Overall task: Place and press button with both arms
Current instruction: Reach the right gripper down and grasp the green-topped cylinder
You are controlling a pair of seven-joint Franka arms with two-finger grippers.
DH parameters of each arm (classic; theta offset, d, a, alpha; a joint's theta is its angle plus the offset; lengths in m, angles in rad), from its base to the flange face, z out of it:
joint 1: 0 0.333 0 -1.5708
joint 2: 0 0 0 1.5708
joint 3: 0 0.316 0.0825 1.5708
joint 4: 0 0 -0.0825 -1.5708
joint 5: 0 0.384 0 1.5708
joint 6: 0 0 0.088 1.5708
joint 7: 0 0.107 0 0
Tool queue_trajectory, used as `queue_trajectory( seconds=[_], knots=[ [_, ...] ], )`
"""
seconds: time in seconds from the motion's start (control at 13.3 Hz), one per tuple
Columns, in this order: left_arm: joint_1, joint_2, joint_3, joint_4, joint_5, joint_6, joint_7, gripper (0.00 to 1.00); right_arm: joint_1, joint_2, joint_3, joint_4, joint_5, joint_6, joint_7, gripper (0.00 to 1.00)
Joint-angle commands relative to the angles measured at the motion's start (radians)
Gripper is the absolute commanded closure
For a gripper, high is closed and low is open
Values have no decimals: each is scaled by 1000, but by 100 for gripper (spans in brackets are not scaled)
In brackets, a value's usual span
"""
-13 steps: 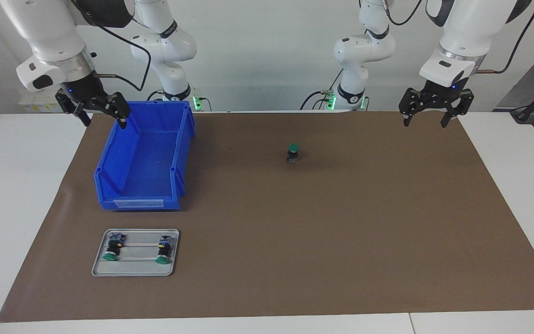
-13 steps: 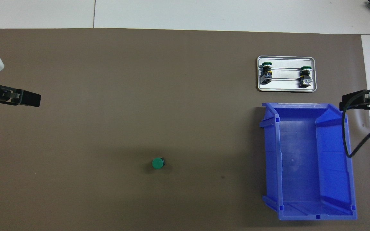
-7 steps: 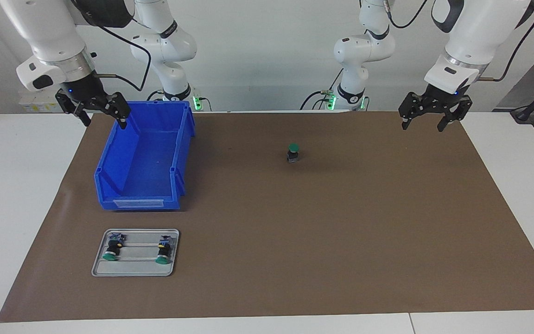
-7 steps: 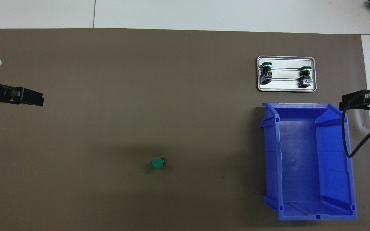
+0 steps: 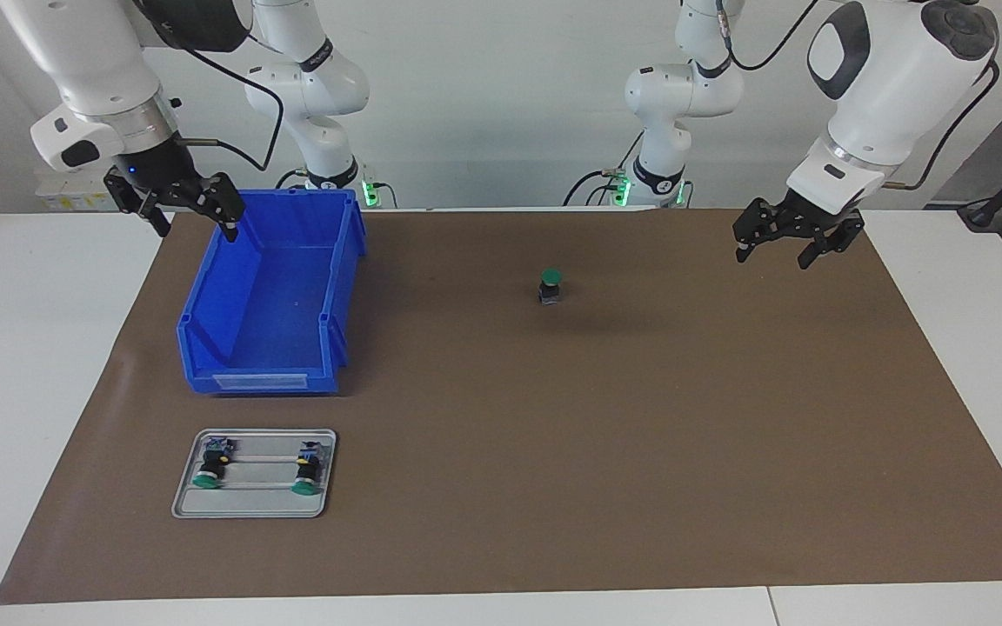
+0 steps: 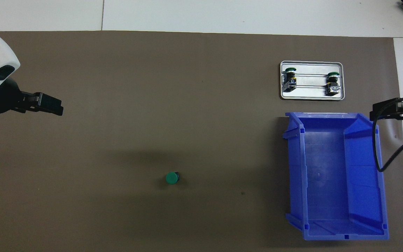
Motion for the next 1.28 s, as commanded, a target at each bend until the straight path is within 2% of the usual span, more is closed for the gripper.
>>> queue_trajectory(
  seconds=[0.0,0.15,0.38,0.68,0.83,1.05,1.2],
  knots=[
    [-52,-5,14,21,119,-60,-49,0,17,-16,25,-13,35,9,-41,0],
    [-46,-14,16,17,104,-80,-52,0,102,-13,26,-42,71,40,29,0],
    [-15,-31,14,3,62,-68,-50,0,332,-18,26,-141,71,193,338,0],
    [13,-33,23,-5,41,-28,-49,0,591,135,26,-145,68,351,757,0],
    [14,-33,25,-3,38,13,-49,0,691,215,26,-148,68,457,897,0],
    [7,-33,22,-8,15,59,-47,0,761,303,26,-148,65,575,941,0],
    [-3,-33,23,-9,5,72,-43,0,799,314,26,-208,65,656,931,0]
  ],
)
